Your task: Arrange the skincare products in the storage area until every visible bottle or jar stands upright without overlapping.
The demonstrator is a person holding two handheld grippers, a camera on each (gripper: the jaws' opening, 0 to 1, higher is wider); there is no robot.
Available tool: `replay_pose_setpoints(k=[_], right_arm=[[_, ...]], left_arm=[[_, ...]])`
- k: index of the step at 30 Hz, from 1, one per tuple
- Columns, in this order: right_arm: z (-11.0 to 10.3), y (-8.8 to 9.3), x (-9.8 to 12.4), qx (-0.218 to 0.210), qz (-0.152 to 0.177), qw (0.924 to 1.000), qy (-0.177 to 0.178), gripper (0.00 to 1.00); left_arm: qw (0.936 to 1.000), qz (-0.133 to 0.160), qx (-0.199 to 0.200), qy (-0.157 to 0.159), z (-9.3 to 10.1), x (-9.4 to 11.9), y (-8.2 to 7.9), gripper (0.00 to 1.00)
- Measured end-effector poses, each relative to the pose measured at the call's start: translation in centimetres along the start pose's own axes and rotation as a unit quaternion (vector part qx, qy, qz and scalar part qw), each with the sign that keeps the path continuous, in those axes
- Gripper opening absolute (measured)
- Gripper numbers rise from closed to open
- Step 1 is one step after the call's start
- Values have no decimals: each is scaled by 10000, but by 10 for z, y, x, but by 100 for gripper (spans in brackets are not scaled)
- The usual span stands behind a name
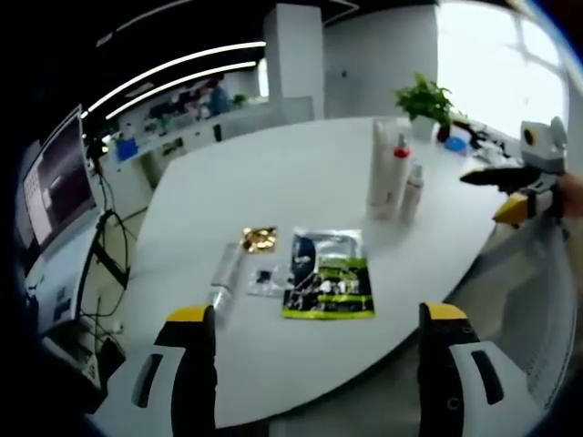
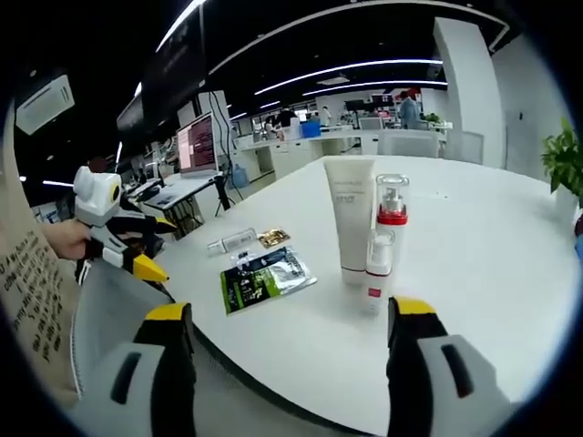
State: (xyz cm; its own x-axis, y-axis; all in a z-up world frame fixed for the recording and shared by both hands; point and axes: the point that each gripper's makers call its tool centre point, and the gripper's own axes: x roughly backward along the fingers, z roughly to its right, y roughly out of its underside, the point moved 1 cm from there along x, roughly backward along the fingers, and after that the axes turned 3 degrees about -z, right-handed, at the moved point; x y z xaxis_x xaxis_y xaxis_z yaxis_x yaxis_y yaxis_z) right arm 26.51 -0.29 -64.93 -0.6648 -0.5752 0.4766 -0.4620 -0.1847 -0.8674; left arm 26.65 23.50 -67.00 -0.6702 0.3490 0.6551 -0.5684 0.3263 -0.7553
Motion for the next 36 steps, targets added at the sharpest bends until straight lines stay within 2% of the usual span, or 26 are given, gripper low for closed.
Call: replay_pose_setpoints(k=[10,14,17,21,25,36], right_arm=[[5,5,0,-16,-77,10000,52,88],[4,7,0,17,-144,9999,48,87],[5,8,0,15,-156,9999,65,87],[7,9,0,97,-173,9997,125,86],[1,11,-2,273,-255,9993,20,87],[4,13,-2,113,-277,9995,29,86]], left_arm=[[10000,-26,15,18,2,-1,0,89],[9996,24,267,52,-1,-2,-4,90],[9997,8,236,23,-5,-3,-5,89],[9998,-25,207,-25,-14,-4,-6,89],[9998,-80,166,-101,-24,-6,-7,89],[9995,-263,72,-188,-49,-21,-6,88]])
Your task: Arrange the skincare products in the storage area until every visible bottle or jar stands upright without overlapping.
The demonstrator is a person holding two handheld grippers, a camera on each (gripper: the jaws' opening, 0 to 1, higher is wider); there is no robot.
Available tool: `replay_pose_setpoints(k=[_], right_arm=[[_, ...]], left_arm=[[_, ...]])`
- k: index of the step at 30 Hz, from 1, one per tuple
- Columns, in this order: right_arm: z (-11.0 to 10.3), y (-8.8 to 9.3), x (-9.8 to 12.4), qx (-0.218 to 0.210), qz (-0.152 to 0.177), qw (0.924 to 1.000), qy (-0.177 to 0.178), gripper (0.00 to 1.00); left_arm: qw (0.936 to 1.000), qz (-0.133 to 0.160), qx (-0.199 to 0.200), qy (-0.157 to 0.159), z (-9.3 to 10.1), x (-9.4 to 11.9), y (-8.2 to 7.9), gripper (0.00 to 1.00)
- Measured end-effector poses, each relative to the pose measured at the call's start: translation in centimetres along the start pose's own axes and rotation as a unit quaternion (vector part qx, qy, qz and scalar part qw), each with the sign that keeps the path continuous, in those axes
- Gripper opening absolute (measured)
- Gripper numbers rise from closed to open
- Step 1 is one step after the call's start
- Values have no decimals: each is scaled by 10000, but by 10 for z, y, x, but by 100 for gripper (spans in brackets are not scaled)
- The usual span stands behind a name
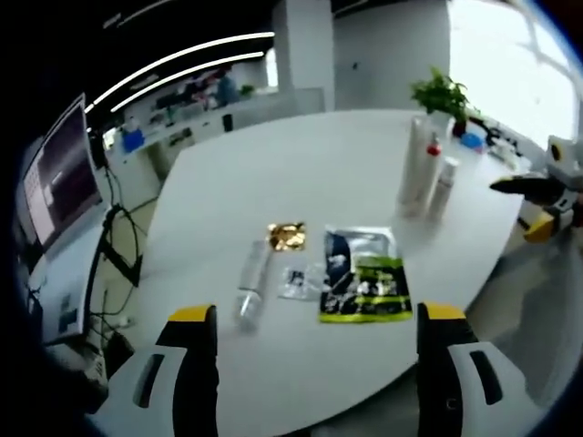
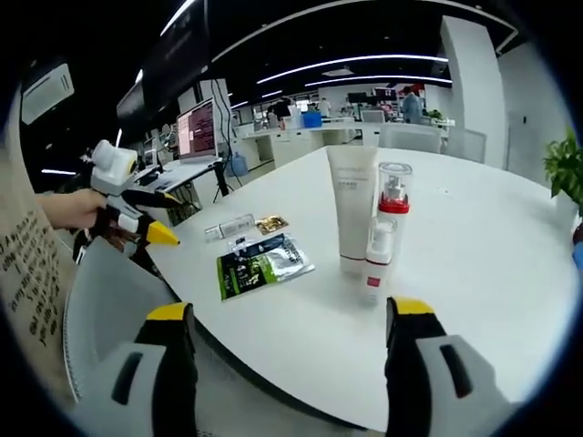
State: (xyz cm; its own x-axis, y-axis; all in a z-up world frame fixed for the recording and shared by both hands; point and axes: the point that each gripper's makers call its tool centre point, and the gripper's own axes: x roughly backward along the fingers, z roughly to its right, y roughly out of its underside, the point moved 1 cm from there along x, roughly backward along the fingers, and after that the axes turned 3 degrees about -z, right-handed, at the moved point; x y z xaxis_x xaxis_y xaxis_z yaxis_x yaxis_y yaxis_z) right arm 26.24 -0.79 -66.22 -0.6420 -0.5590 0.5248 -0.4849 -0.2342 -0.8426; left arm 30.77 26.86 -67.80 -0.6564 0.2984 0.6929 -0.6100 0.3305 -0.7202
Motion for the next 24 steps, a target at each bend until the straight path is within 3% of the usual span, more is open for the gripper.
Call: replay_pose_setpoints(k=[15,24], right_arm=[[4,5,-2,-92,-185,9998,63,86],[7,10,-3,-180,-318,9992,131,86]], left_arm=[[9996,-284,-62,-13,-35,-35,0,88],[9987,-490,-112,-32,-57,-66,-3,85]])
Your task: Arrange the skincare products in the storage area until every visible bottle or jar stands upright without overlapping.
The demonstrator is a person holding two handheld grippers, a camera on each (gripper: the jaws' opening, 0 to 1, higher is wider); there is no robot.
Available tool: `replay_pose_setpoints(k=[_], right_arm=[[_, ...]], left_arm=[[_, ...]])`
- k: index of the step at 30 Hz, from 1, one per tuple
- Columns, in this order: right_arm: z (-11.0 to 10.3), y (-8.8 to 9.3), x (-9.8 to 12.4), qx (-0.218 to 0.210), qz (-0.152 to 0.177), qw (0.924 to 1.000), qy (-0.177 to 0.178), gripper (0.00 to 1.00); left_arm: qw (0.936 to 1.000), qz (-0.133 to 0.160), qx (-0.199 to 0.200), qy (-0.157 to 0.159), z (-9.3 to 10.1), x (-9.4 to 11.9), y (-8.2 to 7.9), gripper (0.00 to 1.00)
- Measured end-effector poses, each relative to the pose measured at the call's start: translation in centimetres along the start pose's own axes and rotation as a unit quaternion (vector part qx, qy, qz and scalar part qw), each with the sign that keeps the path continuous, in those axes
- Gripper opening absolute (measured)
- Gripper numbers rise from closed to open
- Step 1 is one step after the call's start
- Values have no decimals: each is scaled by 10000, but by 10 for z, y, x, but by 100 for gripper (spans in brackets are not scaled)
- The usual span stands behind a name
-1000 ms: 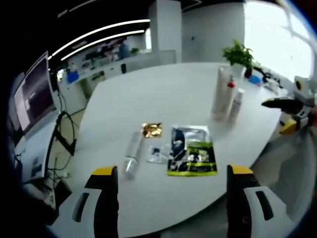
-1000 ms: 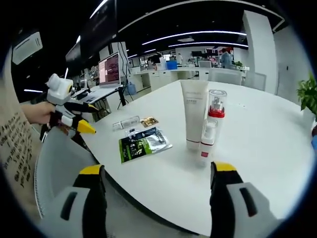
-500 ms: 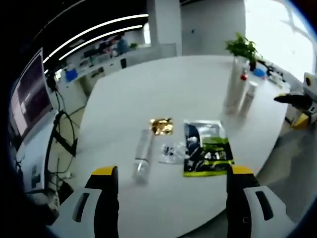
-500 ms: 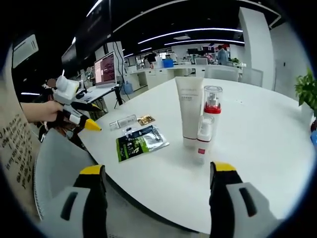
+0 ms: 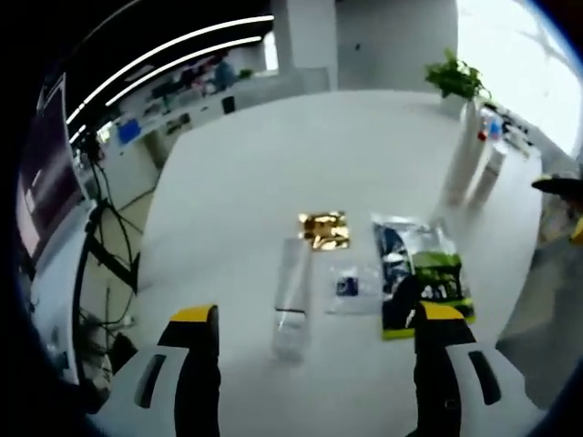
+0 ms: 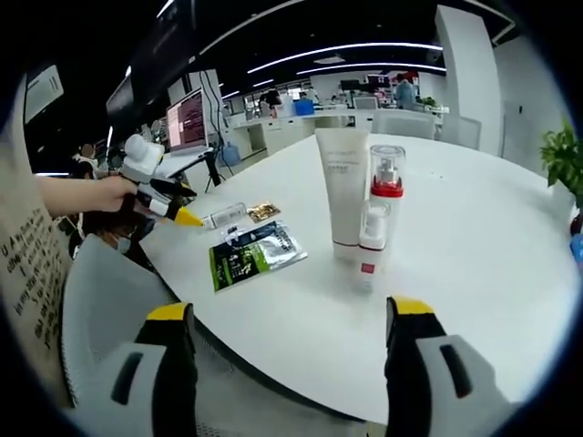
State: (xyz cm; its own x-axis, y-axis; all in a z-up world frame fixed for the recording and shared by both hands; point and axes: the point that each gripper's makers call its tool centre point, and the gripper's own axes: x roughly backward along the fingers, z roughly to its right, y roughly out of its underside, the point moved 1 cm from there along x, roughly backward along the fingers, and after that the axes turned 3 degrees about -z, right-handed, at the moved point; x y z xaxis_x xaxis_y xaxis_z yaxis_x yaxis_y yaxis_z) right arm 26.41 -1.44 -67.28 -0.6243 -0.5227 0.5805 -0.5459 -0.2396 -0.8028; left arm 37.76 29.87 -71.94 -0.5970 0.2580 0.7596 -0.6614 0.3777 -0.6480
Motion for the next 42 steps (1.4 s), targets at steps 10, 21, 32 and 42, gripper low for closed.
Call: replay_pose_setpoints(k=[10,21,32,42], right_arm=[[5,1,-1,-184,-44,9998,82,85],[7,4,-2,-218,-112,9996,129,84],[8,5,-2,-231,-134,9995,151,84],[8,5,-2,-214,-153,9995,160,83]], left_arm=[[9987,-487,-32,157,-10,-28,18,65],[9979,-635,-69,134,-10,-37,27,53],[9974,-682,-135,205,-3,-38,28,38],[9973,-637,-115,338,-1,-37,26,31]])
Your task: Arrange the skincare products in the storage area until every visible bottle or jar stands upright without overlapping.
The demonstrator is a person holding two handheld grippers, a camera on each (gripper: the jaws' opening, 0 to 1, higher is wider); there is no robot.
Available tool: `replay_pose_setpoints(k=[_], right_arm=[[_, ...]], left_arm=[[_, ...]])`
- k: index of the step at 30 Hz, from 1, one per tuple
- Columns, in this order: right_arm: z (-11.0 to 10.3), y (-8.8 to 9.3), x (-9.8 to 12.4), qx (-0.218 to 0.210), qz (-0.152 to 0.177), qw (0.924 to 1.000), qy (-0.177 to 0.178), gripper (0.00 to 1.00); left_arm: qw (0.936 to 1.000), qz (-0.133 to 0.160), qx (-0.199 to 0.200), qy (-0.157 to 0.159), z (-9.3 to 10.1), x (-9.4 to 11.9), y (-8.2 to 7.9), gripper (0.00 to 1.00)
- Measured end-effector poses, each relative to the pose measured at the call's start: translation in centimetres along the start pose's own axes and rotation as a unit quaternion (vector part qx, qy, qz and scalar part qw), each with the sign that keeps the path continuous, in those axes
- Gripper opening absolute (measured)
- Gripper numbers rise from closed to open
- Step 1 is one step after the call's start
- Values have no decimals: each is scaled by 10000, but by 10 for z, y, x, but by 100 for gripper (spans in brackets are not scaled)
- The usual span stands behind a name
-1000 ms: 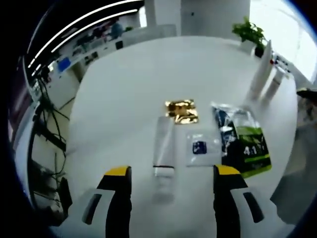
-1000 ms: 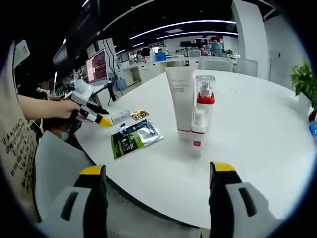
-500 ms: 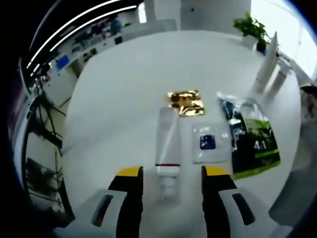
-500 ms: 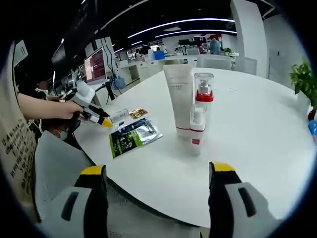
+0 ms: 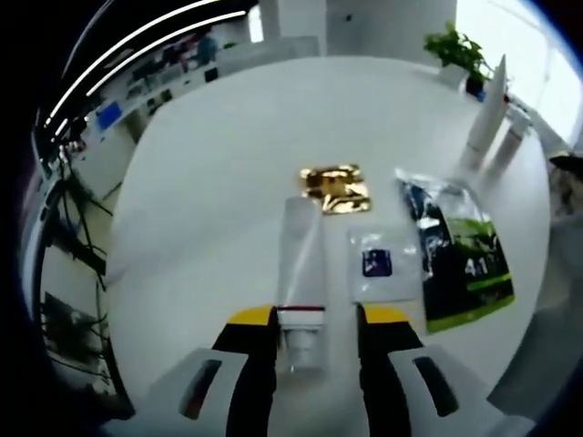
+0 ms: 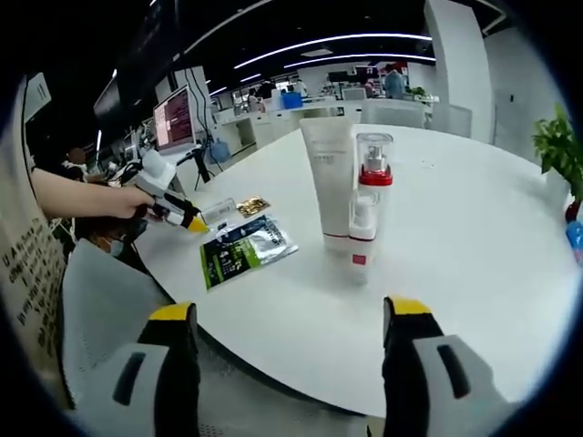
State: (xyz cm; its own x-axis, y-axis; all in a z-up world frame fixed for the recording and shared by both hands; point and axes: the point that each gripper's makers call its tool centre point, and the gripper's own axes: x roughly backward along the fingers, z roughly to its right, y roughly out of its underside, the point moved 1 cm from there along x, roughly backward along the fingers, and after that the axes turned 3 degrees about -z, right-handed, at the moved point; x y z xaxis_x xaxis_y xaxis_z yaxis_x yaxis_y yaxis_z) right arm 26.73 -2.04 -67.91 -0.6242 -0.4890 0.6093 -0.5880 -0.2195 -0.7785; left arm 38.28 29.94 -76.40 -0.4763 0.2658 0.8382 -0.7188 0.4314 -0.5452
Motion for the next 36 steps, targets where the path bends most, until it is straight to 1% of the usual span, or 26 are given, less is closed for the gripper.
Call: replay_pose_setpoints(k=[3,6,7,11,15,16,17,22,30,36], right_arm=[[0,0,0,7,-3,10000,9,83],[0,0,0,19,-4,10000,12,83],[0,0,0,20,-3,10000,13,83],[1,-1,0,17,20,10000,22,83],[1,-1,1,17,55,10000,33,82],[1,-2,1,20,67,10000,39,82],[2,-2,1,28,72,10000,43,82],[1,-3,3,56,139,9999,27,82],[-3,-7,4,136,248,9996,-60,82],[-5,-9,5,188,322,9993,-98,82]], left_arm=[[10000,-6,13,57,1,-1,-1,26],[9999,23,5,163,5,-2,-2,20],[9999,39,-45,146,4,-3,-2,19],[9998,30,-26,185,5,-3,-3,17],[9998,27,76,181,5,-4,-3,17],[9992,47,332,208,5,-4,-3,17],[9986,45,467,229,4,-4,-4,17],[9987,-11,458,225,5,0,-4,17],[9992,148,336,146,9,17,-15,16],[9992,233,290,117,11,27,-17,16]])
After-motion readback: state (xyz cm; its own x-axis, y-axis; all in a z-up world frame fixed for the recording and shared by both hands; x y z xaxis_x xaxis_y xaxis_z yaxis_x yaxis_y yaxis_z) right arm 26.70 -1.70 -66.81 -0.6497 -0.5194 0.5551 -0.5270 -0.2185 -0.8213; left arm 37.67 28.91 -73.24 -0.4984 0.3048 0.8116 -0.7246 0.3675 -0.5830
